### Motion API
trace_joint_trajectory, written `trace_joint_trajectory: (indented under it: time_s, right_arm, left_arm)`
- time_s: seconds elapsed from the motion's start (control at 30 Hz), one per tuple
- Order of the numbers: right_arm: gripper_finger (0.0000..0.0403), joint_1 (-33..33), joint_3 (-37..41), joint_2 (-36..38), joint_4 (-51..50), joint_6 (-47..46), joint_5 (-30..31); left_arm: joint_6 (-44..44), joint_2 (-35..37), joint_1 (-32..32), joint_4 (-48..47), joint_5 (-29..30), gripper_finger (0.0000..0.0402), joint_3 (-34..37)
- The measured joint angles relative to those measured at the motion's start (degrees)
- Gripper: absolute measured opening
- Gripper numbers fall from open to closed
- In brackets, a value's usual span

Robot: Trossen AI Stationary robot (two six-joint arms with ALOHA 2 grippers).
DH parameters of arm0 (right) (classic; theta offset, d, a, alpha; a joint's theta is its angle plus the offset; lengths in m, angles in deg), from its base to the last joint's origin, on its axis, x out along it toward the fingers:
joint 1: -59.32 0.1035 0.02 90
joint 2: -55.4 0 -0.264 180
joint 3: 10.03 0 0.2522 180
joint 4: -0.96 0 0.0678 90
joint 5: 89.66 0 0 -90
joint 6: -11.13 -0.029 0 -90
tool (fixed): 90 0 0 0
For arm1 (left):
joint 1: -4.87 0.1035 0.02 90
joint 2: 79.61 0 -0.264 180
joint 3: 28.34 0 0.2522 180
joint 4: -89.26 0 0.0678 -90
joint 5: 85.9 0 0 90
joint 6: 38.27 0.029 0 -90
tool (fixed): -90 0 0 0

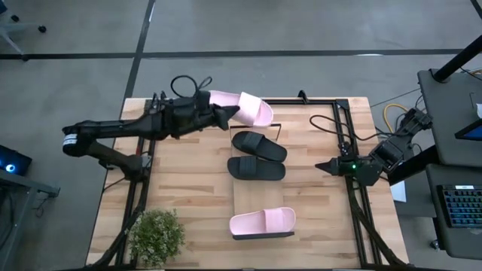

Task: Pick and place slides into the shelf
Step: Put the pink slide on the shelf

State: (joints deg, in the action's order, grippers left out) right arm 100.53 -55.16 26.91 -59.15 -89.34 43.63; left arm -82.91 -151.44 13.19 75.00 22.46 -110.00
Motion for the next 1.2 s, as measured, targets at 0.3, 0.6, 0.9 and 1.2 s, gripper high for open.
trace_joint_trajectory:
  time_s: [0.3,0.6,0.9,1.2]
  right_arm:
    - [0.0009,0.0,-0.1,3.3,-1.9,1.6,0.3]
    - [0.0009,0.0,-2.7,3.3,-2.1,5.9,1.9]
    - [0.0009,0.0,-3.9,3.3,-3.8,6.6,2.3]
    - [0.0009,0.0,-3.9,3.2,-4.0,6.6,2.3]
  left_arm:
    - [-1.6,0.0,-10.4,0.0,13.8,0.0000,0.0]
    - [-4.6,-0.1,-18.7,-0.2,24.8,0.0000,0.9]
    - [-10.4,-4.2,-23.4,0.1,28.9,0.0000,1.4]
    - [-15.5,-11.2,-29.0,4.6,31.7,0.0000,1.4]
